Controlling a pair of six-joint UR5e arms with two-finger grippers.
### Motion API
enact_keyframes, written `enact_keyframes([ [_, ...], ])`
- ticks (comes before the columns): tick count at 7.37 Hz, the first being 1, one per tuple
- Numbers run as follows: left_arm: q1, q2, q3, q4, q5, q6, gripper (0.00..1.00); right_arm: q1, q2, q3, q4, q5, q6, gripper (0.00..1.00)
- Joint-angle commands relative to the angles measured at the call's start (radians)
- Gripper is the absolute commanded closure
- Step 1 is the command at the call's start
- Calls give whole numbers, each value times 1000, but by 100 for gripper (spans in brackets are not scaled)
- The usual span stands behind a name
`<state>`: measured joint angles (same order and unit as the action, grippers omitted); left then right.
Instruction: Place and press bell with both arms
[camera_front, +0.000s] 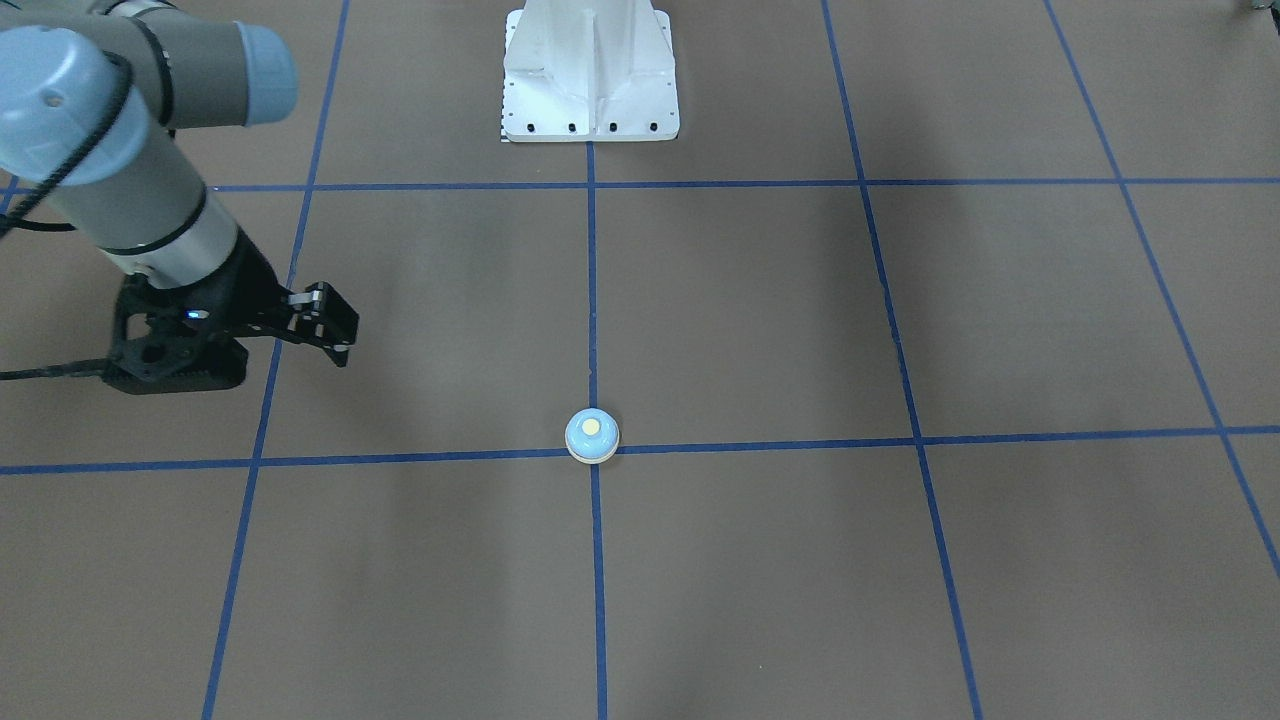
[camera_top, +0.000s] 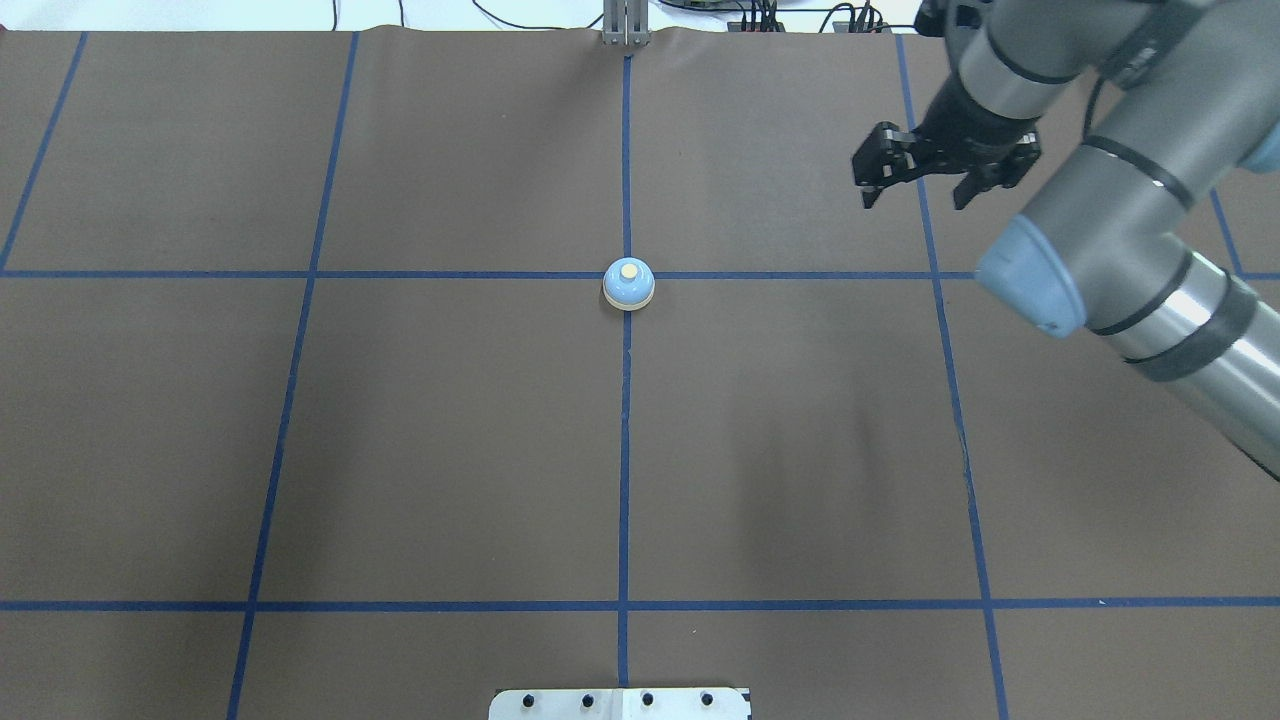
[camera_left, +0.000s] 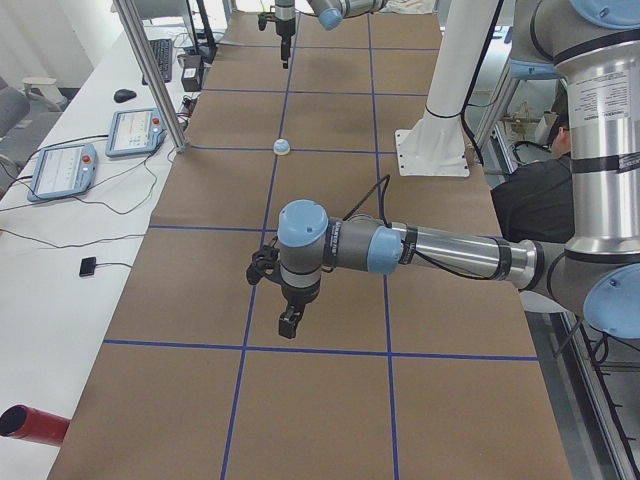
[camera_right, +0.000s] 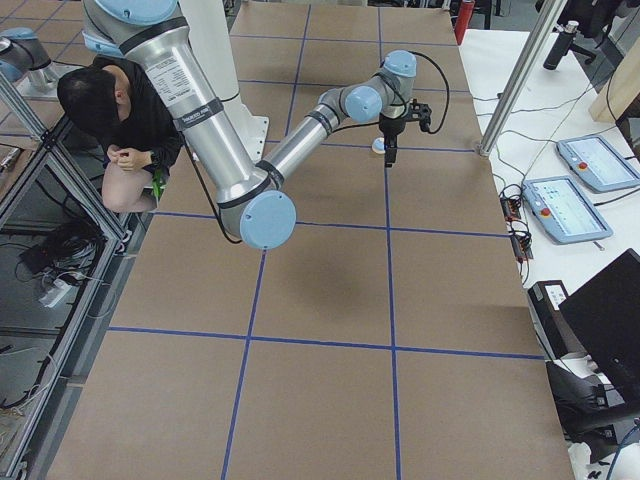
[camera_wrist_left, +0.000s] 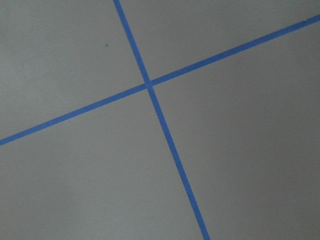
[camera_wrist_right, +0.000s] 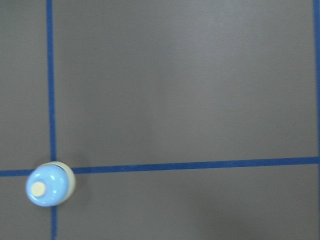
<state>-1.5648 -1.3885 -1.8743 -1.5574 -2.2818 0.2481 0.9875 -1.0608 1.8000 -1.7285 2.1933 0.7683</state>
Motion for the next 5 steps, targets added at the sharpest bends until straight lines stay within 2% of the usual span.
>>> enact_keyframes([
  [1,-47,23,38,-3,-94,11,0,164,-176,39,-3,135,-259,0],
  [3,-47,23,41,-1,-93,0,0,294,-328,22,-6,166,-557,0],
  [5,-46,22,43,-3,-93,-3,0,414,-459,7,-6,181,-752,0],
])
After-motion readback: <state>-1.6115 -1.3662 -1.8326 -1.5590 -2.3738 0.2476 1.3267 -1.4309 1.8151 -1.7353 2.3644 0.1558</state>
